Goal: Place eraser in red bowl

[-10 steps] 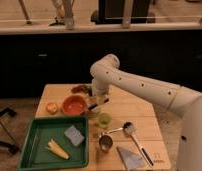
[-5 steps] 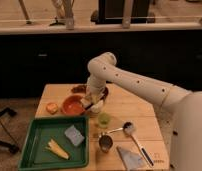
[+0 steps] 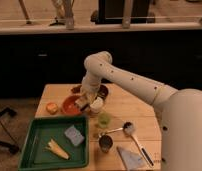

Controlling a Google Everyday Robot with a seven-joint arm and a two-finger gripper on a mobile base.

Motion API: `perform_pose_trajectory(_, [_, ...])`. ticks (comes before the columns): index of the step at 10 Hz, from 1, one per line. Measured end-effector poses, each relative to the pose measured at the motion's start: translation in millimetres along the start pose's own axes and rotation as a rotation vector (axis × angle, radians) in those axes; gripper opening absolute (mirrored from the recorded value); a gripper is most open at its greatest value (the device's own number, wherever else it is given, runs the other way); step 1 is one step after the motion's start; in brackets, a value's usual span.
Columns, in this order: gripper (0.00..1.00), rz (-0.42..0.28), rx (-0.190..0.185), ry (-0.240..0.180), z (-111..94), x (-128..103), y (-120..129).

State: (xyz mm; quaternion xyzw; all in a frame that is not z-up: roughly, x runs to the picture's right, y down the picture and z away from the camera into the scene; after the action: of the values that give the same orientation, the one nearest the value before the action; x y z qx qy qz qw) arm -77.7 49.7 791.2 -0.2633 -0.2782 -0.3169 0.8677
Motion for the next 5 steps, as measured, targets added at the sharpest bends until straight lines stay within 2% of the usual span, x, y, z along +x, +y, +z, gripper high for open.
perform_pose_trajectory(5, [0.0, -0.1, -0.043, -0.106, 17.5, -22.8, -11.7])
